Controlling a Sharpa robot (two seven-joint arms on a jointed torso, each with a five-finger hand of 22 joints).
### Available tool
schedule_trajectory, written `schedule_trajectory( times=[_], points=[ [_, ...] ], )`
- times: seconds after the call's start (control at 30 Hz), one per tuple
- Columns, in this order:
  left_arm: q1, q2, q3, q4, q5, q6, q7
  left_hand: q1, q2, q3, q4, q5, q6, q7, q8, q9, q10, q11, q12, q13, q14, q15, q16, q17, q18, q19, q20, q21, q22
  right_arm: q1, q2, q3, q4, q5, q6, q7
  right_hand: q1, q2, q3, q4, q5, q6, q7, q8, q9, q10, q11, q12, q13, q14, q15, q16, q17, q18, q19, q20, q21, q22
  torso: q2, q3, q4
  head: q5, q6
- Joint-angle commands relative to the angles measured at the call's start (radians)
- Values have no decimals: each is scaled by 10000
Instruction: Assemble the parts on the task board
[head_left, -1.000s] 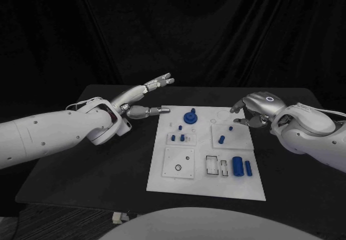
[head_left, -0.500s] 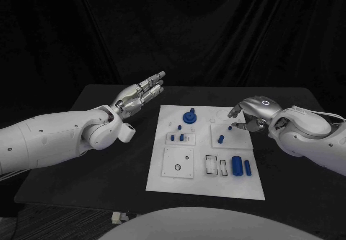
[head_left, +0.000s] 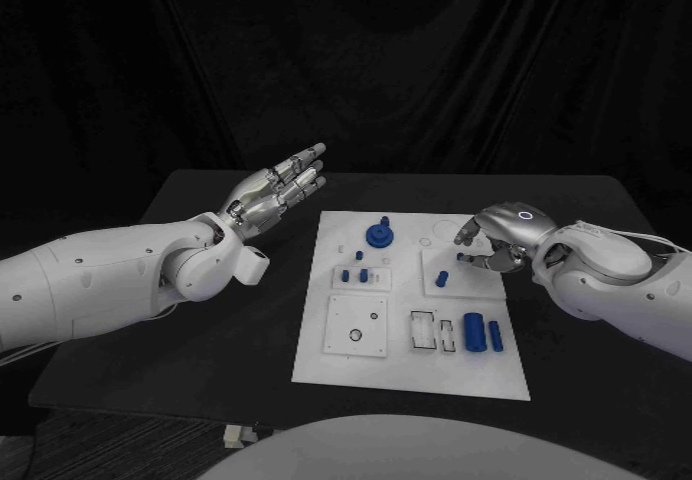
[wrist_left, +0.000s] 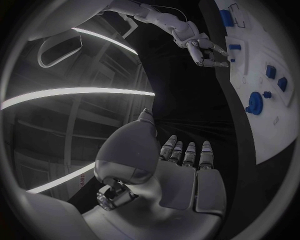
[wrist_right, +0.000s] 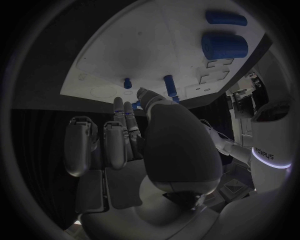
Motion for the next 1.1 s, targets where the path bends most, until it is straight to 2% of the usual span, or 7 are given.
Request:
schedule_trajectory(
  times=[0.03,0.37,0.43,0.5,0.7,0.93,1.1],
  points=[
    [-16,32,11,0,241,157,328,281,17,-68,5,185,88,19,42,10,12,130,57,19,-2,121,-36,-12,5,12,113,-15,39,-74,45,7,-88,-33,-24,-181,-42,48,52,23,-5,84,28,-8,17,56,11,87,-13,609,93,62,102,-77,264,71,14,1999,0,2,0,39,-2],
    [-29,71,10,-35,242,283,211,965,98,-137,-13,584,240,133,64,27,47,629,268,52,-2,394,-36,-12,176,33,645,18,238,-209,219,7,-342,-32,-22,-160,130,35,382,-189,866,192,27,-23,56,40,26,316,-92,588,122,84,60,-60,233,129,-23,1983,1,-8,2,55,-2],
    [-34,80,10,-39,242,317,184,1096,111,-136,-34,692,240,129,63,26,54,719,310,58,-2,438,-36,-12,220,39,762,24,272,-233,256,7,-393,-32,-38,-158,180,0,568,-282,1381,241,15,-20,77,36,22,385,-129,581,114,89,43,-58,224,129,-29,1980,0,-8,3,49,-2],
    [-40,89,10,-42,242,352,160,1356,118,-107,-84,921,232,79,62,26,58,815,358,64,-2,553,-36,-12,272,49,903,34,321,-253,294,7,-452,-32,-48,-146,180,-22,691,-344,1641,283,0,-11,101,19,21,429,-158,571,118,78,2,-50,205,130,-63,1969,1,-8,2,43,-2],
    [-65,118,10,-71,242,459,93,1614,119,-112,-103,1051,261,84,68,30,71,948,447,77,-2,682,-36,-12,318,77,1075,59,447,-296,416,7,-663,-31,-15,-91,175,-62,975,-514,2257,327,-26,-11,155,29,0,553,-204,559,102,76,-39,-48,196,116,-61,1968,1,-9,2,1,-2],
    [-102,161,10,-106,242,550,62,1777,135,-147,-86,1098,343,118,83,42,98,1102,575,94,-2,822,-36,-12,345,146,1254,109,663,-365,556,7,-888,154,21,-4,123,-93,1051,-593,2268,322,-28,-21,183,127,-22,677,-193,556,91,78,-52,-44,187,107,-73,1963,0,-8,2,42,-2],
    [-121,185,9,-123,242,573,49,1839,142,-163,-88,1135,387,151,91,47,109,1146,625,101,-2,898,-36,-12,348,189,1335,136,757,-418,627,7,-1001,203,13,36,-54,-87,1051,-686,1431,339,-41,-22,251,173,-54,893,-160,552,73,83,-78,-43,182,90,-74,1960,1,-9,3,79,-2]
  ],
)
